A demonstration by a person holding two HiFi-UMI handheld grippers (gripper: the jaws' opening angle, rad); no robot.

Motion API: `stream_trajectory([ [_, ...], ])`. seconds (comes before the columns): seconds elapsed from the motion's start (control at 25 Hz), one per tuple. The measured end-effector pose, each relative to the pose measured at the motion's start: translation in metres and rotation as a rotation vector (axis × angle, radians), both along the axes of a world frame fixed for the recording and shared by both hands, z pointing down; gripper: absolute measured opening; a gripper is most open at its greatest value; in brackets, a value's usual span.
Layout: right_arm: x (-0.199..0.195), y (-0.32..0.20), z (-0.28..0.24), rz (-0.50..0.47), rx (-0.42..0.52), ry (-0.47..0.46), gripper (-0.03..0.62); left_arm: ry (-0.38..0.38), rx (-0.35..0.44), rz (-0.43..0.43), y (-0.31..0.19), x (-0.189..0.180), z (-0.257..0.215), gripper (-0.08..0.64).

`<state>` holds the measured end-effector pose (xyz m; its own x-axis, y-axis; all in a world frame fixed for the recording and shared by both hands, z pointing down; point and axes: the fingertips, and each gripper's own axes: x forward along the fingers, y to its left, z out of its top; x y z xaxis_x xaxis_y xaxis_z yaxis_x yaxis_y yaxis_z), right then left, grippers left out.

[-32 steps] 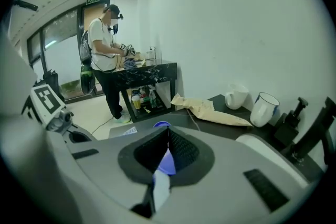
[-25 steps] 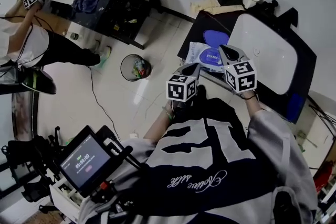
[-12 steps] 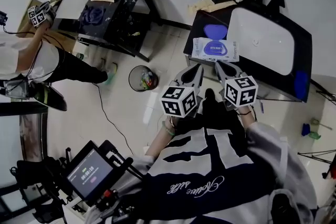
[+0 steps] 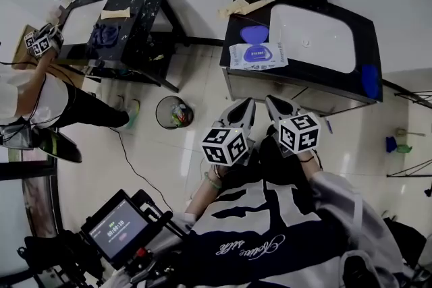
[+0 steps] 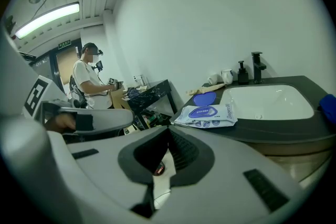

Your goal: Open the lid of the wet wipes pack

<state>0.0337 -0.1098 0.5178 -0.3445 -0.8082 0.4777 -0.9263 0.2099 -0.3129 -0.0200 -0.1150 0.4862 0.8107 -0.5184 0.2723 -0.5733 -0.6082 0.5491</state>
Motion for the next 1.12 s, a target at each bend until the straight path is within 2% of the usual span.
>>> stream_trajectory([
  [0.2, 0.010, 0.024, -0.004, 0.023, 0.006, 0.007, 0.000, 0.017, -0.011, 0.031, 0.021, 0.016, -0.001, -0.002],
  [0.4, 0.027, 0.045, -0.010, 0.029, 0.027, -0.011, 0.000, -0.012, 0.038, 0.044, 0.046, 0.036, -0.009, -0.002],
  [0.72, 0.044, 0.088, -0.028, -0.030, 0.052, -0.038, 0.000, -0.010, 0.037, -0.032, 0.091, 0.057, -0.024, -0.002],
  [0.92, 0.064, 0.146, -0.034, -0.057, 0.075, -0.061, 0.000, -0.018, 0.045, -0.085, 0.148, 0.075, -0.028, -0.002],
  [1.12, 0.084, 0.194, -0.033, -0.038, 0.067, -0.102, 0.000, -0.053, 0.072, -0.126, 0.196, 0.083, -0.030, -0.002],
])
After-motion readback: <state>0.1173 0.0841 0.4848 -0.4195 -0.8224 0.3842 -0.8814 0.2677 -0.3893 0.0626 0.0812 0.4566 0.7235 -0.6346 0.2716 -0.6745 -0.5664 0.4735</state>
